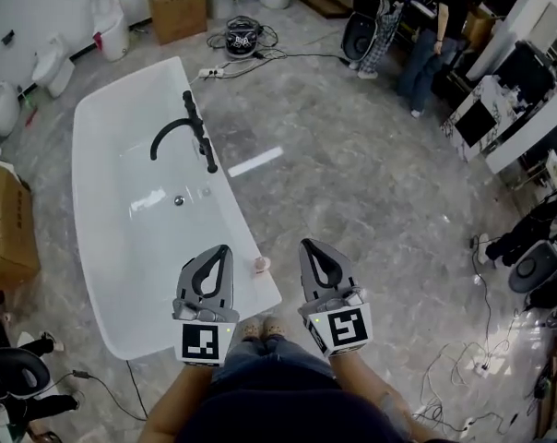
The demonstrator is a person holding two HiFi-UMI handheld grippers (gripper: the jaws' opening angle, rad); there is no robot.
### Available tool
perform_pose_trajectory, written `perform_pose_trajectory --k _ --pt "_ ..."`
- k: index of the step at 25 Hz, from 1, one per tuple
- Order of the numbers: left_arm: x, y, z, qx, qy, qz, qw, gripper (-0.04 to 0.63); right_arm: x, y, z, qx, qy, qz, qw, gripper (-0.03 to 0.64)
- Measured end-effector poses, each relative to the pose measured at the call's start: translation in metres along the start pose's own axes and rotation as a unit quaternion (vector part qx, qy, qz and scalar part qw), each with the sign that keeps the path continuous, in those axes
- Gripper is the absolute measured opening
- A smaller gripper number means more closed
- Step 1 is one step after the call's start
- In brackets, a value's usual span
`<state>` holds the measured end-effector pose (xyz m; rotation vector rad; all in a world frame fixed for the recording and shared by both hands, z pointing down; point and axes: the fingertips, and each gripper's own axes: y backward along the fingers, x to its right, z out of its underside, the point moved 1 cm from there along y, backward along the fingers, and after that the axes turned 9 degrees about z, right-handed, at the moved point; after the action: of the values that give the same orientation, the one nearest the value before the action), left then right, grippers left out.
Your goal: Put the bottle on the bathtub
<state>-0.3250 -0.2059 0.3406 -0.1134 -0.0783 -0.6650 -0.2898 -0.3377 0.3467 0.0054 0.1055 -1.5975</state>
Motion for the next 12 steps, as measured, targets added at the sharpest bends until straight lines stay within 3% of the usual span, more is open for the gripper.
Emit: perform_pose_trajectory --k 5,12 --pt "-0.009 0.013 -0.055 0.034 0.015 -0.034 0.9987 0.021 0.004 0.009 -0.058 0.023 0.013 0.013 1.000 0.026" --pt "-0.015 0.015 -0.094 0.057 0.003 -0.044 0.9974 0.022 0.005 0.014 -0.102 0.061 0.022 0.012 0.998 0.026"
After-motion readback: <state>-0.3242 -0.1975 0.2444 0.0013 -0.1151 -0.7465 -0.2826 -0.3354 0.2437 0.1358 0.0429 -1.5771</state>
